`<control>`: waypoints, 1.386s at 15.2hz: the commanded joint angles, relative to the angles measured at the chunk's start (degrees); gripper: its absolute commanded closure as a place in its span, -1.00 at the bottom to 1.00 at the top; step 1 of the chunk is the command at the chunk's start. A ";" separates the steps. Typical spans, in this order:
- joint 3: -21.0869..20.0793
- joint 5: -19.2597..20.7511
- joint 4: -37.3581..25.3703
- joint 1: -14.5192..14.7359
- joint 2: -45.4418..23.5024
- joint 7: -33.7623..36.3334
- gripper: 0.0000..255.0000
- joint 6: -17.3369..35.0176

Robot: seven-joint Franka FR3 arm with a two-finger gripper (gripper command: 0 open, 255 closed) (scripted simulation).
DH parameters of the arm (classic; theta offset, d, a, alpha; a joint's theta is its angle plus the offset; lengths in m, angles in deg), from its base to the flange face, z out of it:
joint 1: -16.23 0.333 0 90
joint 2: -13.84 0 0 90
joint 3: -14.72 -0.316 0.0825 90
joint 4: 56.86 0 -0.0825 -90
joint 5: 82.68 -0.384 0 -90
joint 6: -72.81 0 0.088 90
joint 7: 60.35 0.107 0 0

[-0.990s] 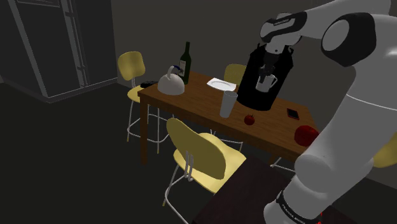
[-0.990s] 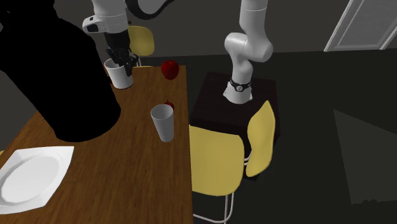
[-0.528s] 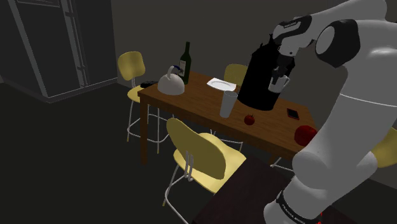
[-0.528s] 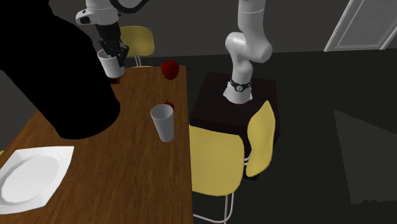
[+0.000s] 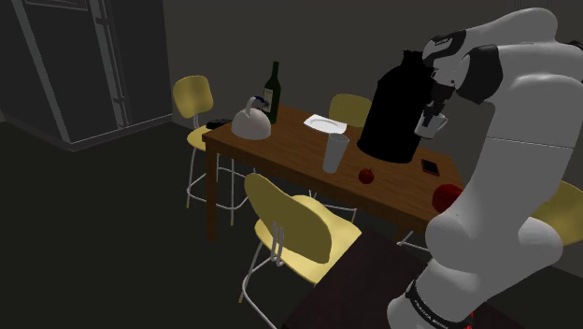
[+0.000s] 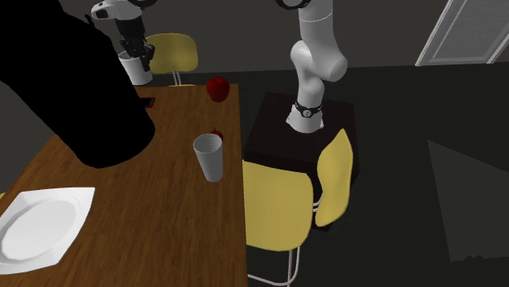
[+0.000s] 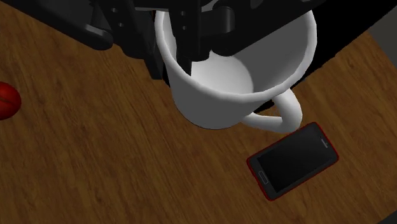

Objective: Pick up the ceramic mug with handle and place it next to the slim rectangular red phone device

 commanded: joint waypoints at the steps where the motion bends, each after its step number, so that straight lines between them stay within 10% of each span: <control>1: 0.28 -0.83 -0.56 -1.38 -1.56 -1.66 1.00 1.96; 21: -1.32 -2.11 11.91 -1.46 -3.74 -2.35 1.00 16.40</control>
